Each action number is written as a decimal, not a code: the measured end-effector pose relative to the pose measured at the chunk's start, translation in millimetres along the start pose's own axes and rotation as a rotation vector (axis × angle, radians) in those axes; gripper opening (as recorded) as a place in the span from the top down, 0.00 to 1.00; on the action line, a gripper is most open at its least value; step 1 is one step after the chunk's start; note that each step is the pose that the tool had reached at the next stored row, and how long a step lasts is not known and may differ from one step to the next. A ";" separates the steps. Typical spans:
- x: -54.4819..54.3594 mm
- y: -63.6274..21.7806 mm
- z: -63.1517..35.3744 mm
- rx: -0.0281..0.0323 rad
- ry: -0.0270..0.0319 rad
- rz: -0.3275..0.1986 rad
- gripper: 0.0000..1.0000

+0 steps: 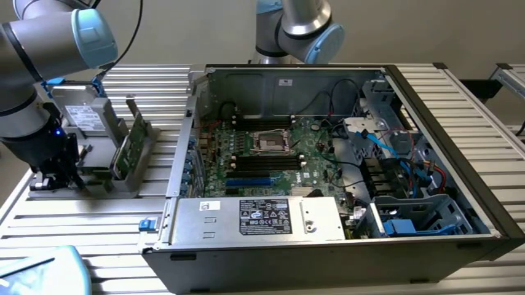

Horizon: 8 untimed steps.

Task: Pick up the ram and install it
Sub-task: 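Pick up the ram and move it above insertion slot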

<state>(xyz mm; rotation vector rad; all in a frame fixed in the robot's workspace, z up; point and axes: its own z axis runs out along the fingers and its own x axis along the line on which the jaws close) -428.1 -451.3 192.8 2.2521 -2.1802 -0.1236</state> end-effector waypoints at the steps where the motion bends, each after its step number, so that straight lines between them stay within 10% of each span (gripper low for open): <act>1: 0.0 0.0 0.0 -0.0001 0.0000 0.000 0.86; 8: 0.1 -0.6 -4.7 -0.0011 -0.0001 0.000 0.86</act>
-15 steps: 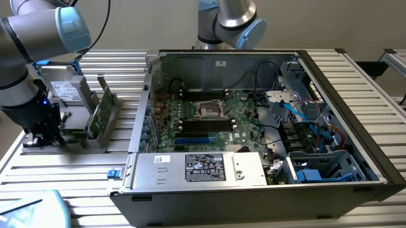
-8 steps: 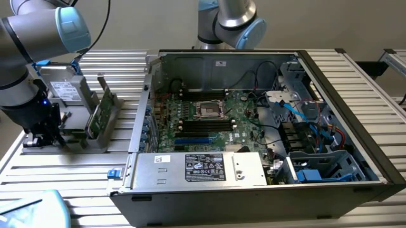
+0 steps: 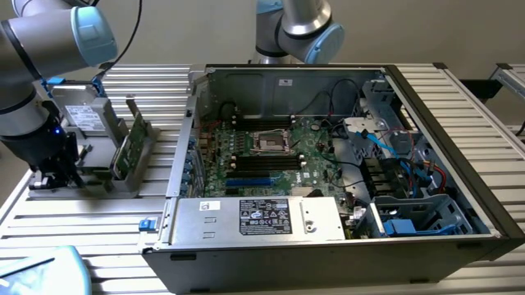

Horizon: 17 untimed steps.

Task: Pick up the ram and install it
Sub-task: 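Pick up the ram and move it above insertion slot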

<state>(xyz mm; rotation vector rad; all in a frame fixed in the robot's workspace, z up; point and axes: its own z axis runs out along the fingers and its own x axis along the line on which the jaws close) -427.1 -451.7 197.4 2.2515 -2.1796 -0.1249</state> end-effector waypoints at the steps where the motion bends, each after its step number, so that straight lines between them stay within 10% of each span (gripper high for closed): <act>1: -0.1 -0.2 -2.4 -0.0006 0.0001 0.000 0.86; 11: -1.8 -1.8 -39.2 -0.0096 -0.0003 0.000 0.86; 17: -1.3 -11.6 -61.4 -0.0268 -0.0008 0.001 0.86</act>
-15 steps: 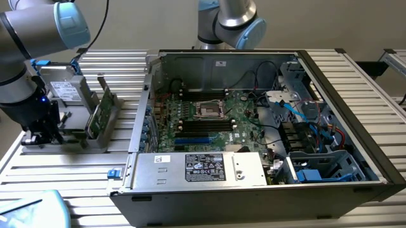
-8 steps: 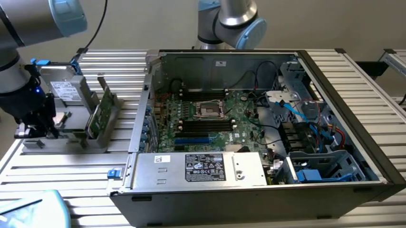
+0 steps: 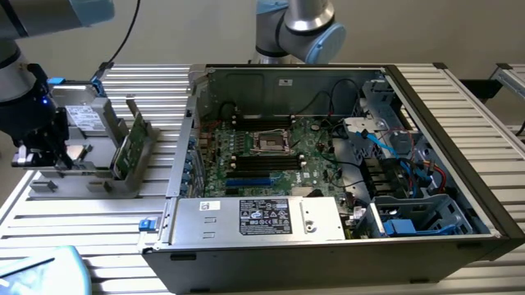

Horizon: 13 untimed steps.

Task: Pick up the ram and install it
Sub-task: 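Pick up the ram and move it above insertion slot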

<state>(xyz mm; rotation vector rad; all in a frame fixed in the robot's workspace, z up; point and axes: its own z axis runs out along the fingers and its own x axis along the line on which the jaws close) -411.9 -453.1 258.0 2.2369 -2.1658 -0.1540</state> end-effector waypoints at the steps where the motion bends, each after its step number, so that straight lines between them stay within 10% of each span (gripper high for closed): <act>1: 0.1 -1.7 -3.3 -0.0034 -0.0002 0.000 0.86; 13: 1.9 -26.9 -41.1 -0.0382 -0.0013 0.001 0.86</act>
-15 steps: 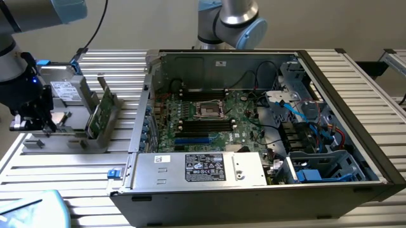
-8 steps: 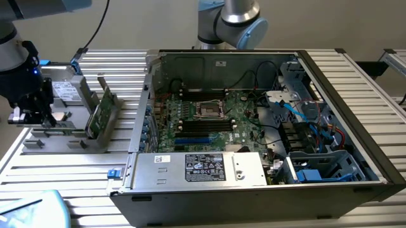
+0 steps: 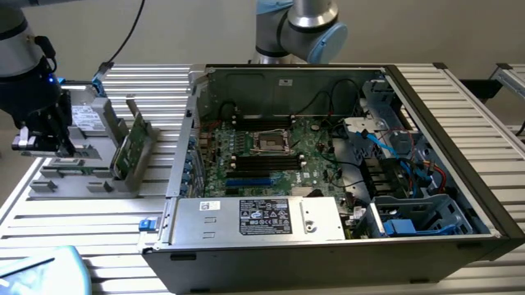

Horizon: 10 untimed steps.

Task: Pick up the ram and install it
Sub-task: 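Pick up the ram and move it above insertion slot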

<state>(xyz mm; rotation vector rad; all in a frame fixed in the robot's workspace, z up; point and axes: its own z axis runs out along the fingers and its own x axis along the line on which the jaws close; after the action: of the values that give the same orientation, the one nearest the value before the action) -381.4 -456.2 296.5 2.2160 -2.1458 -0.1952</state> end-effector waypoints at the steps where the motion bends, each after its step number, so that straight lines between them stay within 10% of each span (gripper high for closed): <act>1: 0.1 -2.8 -3.1 -0.0020 -0.0001 0.000 0.86; 10: 1.0 -38.6 -17.6 -0.0050 -0.0056 -0.005 0.86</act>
<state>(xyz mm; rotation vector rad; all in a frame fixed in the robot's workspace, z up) -340.9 -456.7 309.1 2.2208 -2.1407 -0.2070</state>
